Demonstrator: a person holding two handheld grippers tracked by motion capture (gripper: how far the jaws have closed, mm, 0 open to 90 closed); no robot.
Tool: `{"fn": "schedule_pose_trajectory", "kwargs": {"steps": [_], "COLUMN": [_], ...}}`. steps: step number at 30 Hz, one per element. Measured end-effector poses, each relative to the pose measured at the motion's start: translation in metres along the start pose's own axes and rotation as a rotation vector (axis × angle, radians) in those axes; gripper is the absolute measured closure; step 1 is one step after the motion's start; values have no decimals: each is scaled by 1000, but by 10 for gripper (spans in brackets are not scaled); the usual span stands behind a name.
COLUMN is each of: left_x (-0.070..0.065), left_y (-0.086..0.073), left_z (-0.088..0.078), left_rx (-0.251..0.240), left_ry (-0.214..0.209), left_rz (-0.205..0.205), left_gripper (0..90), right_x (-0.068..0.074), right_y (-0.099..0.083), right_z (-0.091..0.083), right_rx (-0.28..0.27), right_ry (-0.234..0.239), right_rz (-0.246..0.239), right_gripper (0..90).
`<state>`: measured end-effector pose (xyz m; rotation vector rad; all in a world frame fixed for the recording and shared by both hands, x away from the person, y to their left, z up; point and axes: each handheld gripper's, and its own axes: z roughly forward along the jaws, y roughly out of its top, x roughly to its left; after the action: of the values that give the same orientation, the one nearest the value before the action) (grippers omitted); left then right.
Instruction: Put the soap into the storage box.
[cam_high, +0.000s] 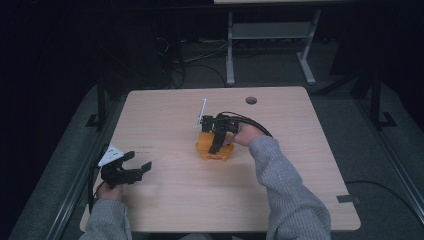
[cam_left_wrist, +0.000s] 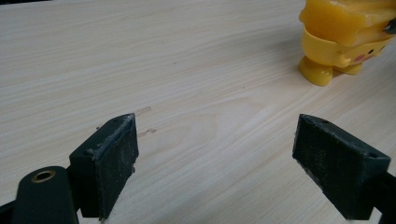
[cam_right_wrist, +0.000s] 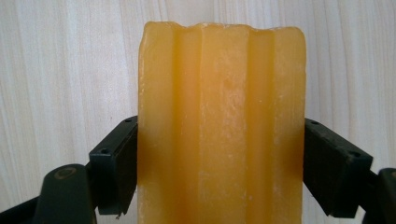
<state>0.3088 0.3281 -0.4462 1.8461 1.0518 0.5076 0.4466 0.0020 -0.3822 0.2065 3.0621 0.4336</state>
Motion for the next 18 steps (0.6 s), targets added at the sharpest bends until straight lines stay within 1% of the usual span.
{"fn": "schedule_pose_trajectory", "kwargs": {"steps": [13, 18], "left_x": [0, 0], "left_y": [0, 0], "left_z": [0, 0], "left_rx": [1, 0], "left_ry": [2, 1], "left_rz": [1, 1], "left_gripper": [138, 138], "right_x": [0, 0], "right_y": [-1, -2], "right_z": [0, 0], "right_rx": [-6, -12], "right_ry": [-1, -1], "right_rz": [-4, 5], "right_gripper": [210, 209]}}
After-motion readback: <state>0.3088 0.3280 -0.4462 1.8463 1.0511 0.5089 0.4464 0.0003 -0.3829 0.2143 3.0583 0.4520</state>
